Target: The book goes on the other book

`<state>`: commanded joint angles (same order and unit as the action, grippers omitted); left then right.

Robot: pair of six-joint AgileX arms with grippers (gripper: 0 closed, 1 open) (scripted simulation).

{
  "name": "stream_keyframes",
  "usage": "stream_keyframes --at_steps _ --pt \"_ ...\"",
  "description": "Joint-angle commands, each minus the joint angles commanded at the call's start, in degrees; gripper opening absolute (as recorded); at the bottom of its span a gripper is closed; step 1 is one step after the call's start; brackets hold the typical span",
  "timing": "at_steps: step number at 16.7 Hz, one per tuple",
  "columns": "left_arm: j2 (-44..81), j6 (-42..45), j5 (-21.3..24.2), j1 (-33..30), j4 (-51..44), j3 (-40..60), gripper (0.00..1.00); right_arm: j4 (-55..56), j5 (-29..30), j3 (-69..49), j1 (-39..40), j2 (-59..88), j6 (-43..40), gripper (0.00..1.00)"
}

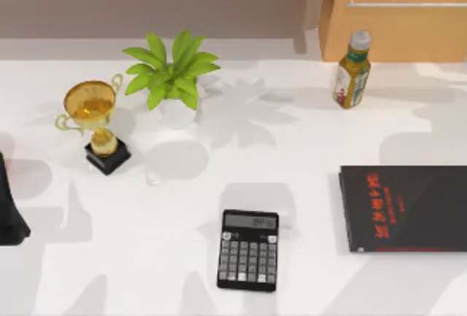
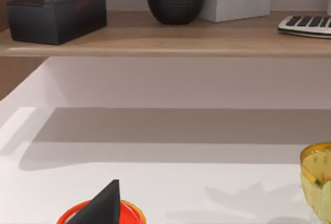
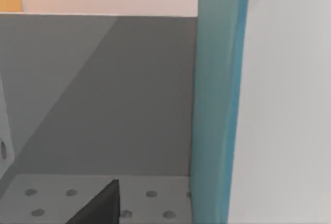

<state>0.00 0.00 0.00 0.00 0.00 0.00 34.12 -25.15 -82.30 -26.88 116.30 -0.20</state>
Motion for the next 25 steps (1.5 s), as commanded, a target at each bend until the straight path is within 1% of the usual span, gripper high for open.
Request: stream_keyframes --at_steps 4,10,15,25 --pt "0.0 0.0 0.0 0.0 0.0 0.0 1.0 -0.3 0.3 -0.6 0.3 0.4 0.0 1.0" --pt "0.0 0.0 0.0 0.0 0.0 0.0 1.0 -2.8 1.5 -8.0 1.4 5.3 0.0 1.0" --pt "0.0 0.0 0.0 0.0 0.0 0.0 1.0 -3.1 1.6 -8.7 1.5 5.7 -0.1 1.0" --pt "0.0 0.0 0.0 0.0 0.0 0.0 1.0 -3.1 1.6 -8.7 1.5 5.7 -0.1 0.25"
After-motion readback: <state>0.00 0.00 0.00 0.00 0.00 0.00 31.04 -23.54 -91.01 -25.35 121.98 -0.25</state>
